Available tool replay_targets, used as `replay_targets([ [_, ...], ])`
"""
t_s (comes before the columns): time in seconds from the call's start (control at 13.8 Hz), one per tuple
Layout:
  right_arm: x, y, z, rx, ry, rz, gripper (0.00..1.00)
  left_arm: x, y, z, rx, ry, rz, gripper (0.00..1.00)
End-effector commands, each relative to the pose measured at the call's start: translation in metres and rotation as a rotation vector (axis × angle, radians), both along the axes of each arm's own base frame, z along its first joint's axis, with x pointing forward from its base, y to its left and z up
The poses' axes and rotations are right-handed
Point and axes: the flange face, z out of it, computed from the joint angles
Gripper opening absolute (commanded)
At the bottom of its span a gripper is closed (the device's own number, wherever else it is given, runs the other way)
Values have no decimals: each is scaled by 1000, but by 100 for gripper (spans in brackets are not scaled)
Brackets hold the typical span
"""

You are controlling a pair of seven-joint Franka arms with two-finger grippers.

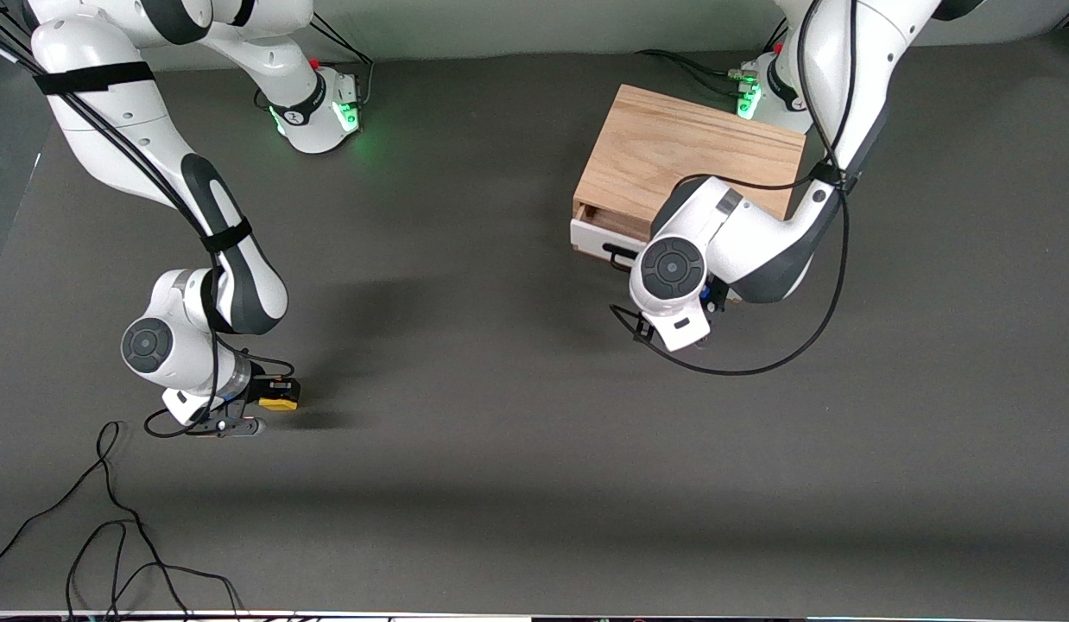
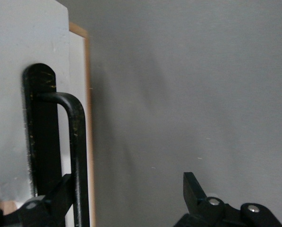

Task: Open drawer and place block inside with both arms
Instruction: 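Grasp the yellow cube with the right gripper while the left gripper pulls the drawer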

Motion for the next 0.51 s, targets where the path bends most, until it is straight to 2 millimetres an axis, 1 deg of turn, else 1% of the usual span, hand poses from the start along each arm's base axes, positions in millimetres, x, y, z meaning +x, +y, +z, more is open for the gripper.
replay_targets([
  [0.0, -2, 0, 20, 8, -28, -25, 20, 43, -15, -11, -54, -75, 8, 100],
  [0.07, -1, 1, 24, 10, -28, -24, 16, 44, -19, -15, -55, -75, 3, 100],
  [0.22, 2, 2, 42, 13, -19, -23, 12, 51, -26, -13, -70, -101, -1, 100],
  [0.36, 13, 5, 67, 16, 5, -39, 0, 56, -28, -10, -94, -131, 3, 100],
  [0.43, 18, 9, 80, 17, 27, -54, 0, 59, -28, -6, -105, -148, 7, 100],
])
